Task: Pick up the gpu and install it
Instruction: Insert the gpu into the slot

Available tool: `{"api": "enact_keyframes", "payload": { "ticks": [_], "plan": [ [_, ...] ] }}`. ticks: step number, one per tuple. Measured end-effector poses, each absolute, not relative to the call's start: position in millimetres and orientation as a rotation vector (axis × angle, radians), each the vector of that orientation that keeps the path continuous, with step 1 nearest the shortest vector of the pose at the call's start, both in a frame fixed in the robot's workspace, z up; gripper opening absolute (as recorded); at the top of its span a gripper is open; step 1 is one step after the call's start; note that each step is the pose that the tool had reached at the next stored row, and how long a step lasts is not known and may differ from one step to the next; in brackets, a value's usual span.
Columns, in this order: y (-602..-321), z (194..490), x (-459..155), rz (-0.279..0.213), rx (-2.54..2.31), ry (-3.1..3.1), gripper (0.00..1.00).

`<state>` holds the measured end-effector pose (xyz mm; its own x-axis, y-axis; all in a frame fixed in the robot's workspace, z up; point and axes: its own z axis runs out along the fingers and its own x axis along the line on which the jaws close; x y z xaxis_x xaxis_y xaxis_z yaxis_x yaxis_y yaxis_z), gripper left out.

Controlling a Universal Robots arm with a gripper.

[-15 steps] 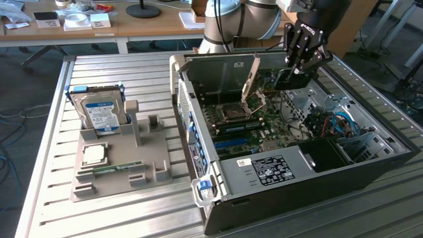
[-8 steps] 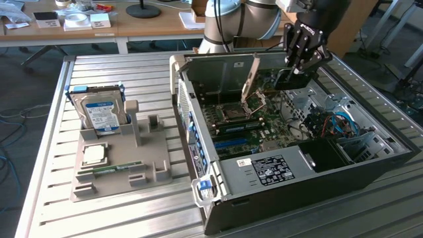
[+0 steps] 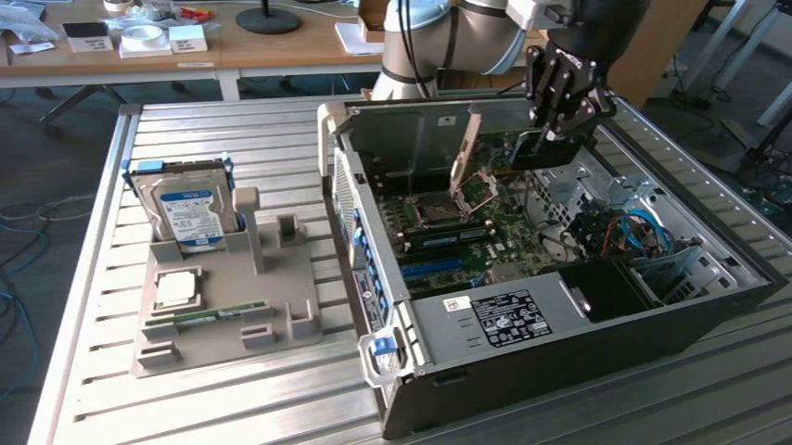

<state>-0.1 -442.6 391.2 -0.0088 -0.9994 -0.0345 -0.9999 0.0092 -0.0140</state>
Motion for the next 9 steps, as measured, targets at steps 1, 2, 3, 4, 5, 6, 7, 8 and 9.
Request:
{"api": "enact_keyframes", "payload": {
  "ticks": [1, 2, 3, 4, 5, 6, 7, 8, 9],
  "plan": [
    [-442.6, 391.2, -0.1, 0.022, -2.187, 2.207, 0.27],
    [-442.6, 391.2, -0.1, 0.022, -2.187, 2.207, 0.27],
    [-442.6, 391.2, -0.1, 0.022, -2.187, 2.207, 0.27],
    [-442.6, 391.1, -0.1, 0.022, -2.187, 2.207, 0.27],
    [-442.6, 391.1, -0.1, 0.022, -2.187, 2.207, 0.27],
    [-442.6, 391.1, -0.1, 0.022, -2.187, 2.207, 0.27],
    [-442.6, 391.1, -0.2, 0.022, -2.187, 2.207, 0.27],
    [-442.5, 390.6, -0.6, 0.021, -2.186, 2.206, 0.27],
    [-442.5, 389.9, -1.0, 0.019, -2.184, 2.204, 0.27]
  ]
}}
